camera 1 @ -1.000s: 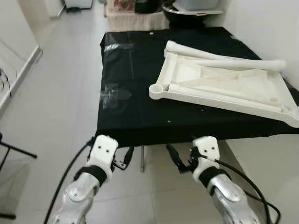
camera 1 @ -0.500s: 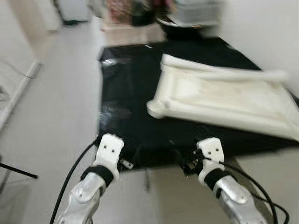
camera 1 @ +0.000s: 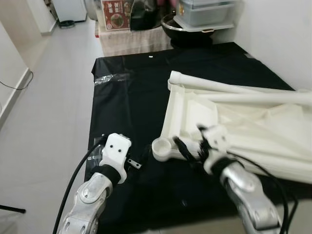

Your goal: Building children table

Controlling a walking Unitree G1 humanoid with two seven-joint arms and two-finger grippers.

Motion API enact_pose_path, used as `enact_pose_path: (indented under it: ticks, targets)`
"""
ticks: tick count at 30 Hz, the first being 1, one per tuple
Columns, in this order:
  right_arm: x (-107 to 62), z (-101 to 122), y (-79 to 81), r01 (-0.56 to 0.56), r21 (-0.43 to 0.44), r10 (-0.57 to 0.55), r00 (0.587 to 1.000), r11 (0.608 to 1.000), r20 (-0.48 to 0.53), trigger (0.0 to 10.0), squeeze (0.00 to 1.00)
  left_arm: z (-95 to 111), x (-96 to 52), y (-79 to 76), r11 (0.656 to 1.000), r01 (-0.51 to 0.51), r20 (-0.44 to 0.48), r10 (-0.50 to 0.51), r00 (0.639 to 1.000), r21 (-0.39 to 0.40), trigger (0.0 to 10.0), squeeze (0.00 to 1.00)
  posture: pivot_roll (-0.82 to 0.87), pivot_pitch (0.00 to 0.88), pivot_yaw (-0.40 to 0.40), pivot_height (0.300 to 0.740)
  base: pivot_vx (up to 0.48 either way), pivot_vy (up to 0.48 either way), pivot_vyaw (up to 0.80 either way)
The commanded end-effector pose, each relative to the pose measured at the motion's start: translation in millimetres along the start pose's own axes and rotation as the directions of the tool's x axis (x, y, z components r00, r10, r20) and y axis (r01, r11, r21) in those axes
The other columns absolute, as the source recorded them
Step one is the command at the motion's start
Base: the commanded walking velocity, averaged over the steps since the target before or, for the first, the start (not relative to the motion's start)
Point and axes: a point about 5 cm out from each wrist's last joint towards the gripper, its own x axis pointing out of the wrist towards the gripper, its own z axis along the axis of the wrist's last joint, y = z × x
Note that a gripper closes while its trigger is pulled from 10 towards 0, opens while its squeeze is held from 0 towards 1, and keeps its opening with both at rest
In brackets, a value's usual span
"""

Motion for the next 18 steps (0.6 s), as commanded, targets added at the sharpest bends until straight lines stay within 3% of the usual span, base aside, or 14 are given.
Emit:
enact_pose_path:
  ticks: [1, 4, 7, 13, 16, 18]
  targets:
    - [-1.5, -7.4, 6.9, -0.042, 0.030, 0.043, 0.998, 0.999, -0.036, 10.0, 0.00, -10.7, -3.0, -0.2, 1.000, 0.005, -0.048, -0.005, 0.999, -0.013, 10.0, 0.00, -0.07, 0.083, -0.006, 0.740, 0.000, 0.000, 0.00]
    - [0.8, 7.8, 7.4, -0.148, -0.024, 0.148, 0.989, 0.989, -0.005, 10.0, 0.00, -17.7, -7.8, -12.0, 0.998, 0.055, -0.078, -0.057, 0.995, -0.020, 10.0, 0.00, -0.06, 0.080, -0.015, 0.740, 0.000, 0.000, 0.00]
    - [1.1, 10.7, 8.1, -0.172, -0.031, 0.172, 0.985, 0.985, 0.000, 10.0, 0.00, -19.5, -8.4, -15.6, 0.997, 0.072, -0.088, -0.075, 0.993, -0.029, 10.0, 0.00, -0.06, 0.082, -0.017, 0.740, 0.000, 0.160, 0.00]
    - [0.0, 7.4, 12.4, -0.200, -0.024, 0.199, 0.980, 0.980, -0.018, 10.0, 0.00, -17.9, -7.4, -15.5, 0.997, 0.082, -0.083, -0.082, 0.993, -0.005, 10.0, 0.00, -0.06, 0.089, -0.015, 0.740, 0.000, 0.480, 0.00]
    - [-2.6, 4.1, 15.1, -0.217, -0.023, 0.216, 0.976, 0.976, -0.037, 10.0, 0.00, -16.0, -8.3, -15.4, 0.996, 0.090, -0.069, -0.090, 0.994, -0.007, 10.0, 0.00, -0.06, 0.092, -0.013, 0.740, 0.000, 0.000, 0.00]
    - [-6.6, 0.6, 16.1, -0.251, -0.039, 0.248, 0.966, 0.967, -0.069, 10.0, 0.00, -13.2, -10.0, -19.0, 0.989, 0.147, -0.055, -0.149, 0.987, -0.032, 10.0, 0.00, -0.06, 0.092, -0.013, 0.740, 0.000, 0.000, 0.00]
